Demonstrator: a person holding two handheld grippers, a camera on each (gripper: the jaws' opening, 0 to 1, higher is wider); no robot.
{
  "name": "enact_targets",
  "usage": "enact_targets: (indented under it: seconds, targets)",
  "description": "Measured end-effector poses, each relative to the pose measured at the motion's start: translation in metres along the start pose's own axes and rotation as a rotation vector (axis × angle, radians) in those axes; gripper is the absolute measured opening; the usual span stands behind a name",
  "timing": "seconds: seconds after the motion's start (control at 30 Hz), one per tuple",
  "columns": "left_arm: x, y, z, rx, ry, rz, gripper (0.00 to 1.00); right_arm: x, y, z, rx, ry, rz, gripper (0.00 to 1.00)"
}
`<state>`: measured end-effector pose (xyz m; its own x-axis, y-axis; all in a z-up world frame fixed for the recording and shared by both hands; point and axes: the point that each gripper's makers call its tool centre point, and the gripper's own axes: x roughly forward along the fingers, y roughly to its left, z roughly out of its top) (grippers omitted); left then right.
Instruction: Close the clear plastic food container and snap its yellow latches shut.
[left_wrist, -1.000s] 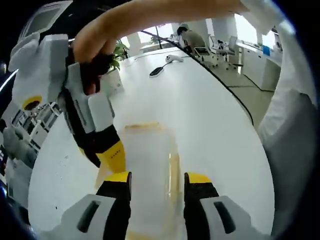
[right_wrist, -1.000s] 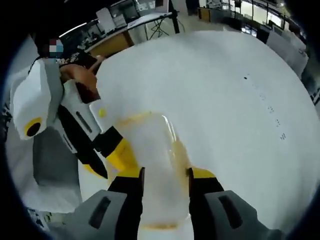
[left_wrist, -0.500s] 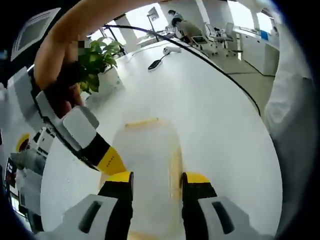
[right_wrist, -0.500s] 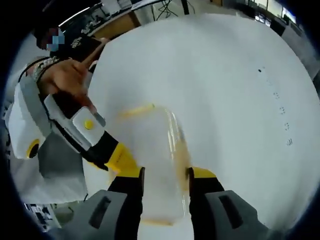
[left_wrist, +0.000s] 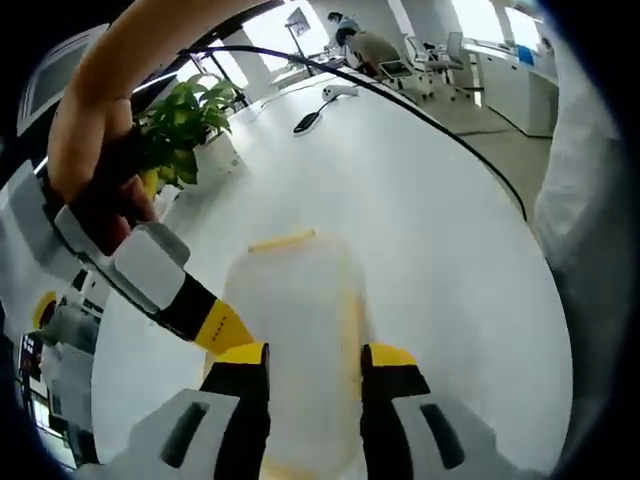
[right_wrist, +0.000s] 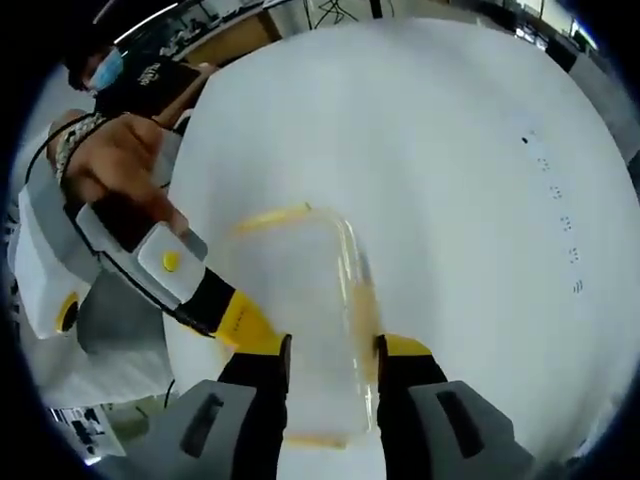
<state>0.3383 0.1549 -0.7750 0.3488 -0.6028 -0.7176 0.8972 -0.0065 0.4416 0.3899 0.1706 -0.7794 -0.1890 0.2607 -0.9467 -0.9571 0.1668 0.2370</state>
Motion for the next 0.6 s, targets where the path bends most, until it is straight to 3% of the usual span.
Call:
enact_targets:
  seconds: [0.3, 0.6]
  targets:
    - [-0.002, 0.002, -0.001, -0.017, 0.007, -0.009, 0.29, -0.002, -0.011, 0.006, -0.020, -0.009, 0.038, 0.30]
    - [0.000, 0.002, -0.001, -0.016, 0.001, 0.003, 0.29, 0.001, -0.004, 0.002, -0.030, 0.013, 0.079, 0.27]
